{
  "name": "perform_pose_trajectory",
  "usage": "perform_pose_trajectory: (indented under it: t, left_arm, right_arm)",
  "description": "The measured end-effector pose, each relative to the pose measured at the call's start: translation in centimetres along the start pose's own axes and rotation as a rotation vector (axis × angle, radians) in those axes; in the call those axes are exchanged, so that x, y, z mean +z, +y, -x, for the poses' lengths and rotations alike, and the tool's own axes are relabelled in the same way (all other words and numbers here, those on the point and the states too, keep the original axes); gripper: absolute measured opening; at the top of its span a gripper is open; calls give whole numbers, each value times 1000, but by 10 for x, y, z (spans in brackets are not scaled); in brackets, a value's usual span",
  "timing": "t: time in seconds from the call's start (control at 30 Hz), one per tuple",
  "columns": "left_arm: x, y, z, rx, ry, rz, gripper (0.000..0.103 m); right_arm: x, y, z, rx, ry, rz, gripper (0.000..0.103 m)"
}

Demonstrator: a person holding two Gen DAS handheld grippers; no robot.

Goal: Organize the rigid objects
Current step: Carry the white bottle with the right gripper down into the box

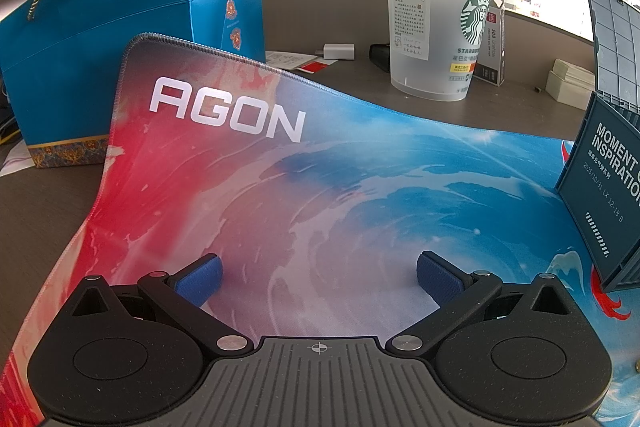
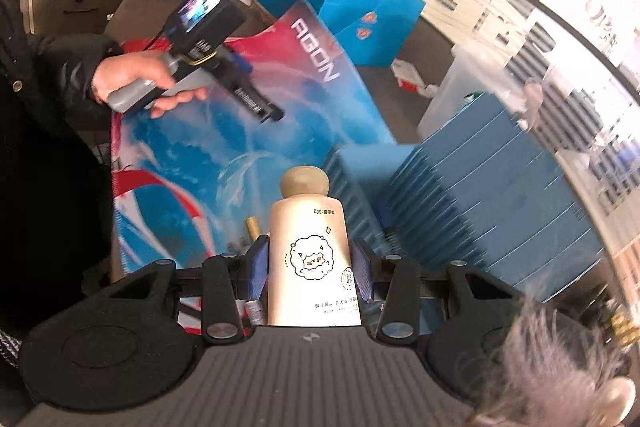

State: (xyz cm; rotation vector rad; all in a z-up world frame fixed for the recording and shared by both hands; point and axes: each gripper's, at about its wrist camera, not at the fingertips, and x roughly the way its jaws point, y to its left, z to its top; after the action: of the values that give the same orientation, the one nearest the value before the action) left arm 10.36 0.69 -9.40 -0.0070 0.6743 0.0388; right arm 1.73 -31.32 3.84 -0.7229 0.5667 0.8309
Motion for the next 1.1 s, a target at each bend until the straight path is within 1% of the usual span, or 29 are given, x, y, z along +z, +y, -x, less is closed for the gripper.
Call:
perform_pose_trajectory:
  t: [0.17,0.3,0.43,0.73,0.97,1.1]
  left_arm:
    - [0,0,0,0,0,0,103]
    - [0,-1,0,-2,0,-1,103]
    - [1,-2,1,-5,-1,-4,103]
    - [0,-2,1,-5,-1,-3,103]
    - [0,-2,1,-4,-1,-2,103]
    - [0,-2,1,-1,-1,0,103]
  right_arm:
    - [16,-31,-3,-26,21,31,40]
    - [24,-54,-18,-28,41,50,40]
    - [25,-71,-37,-3,58,52,40]
    - [23,-94,-71,54,92,49,40]
    - [16,-113,-91,120,102,-25,40]
    - [12,-115,-100,145,114,-40,41]
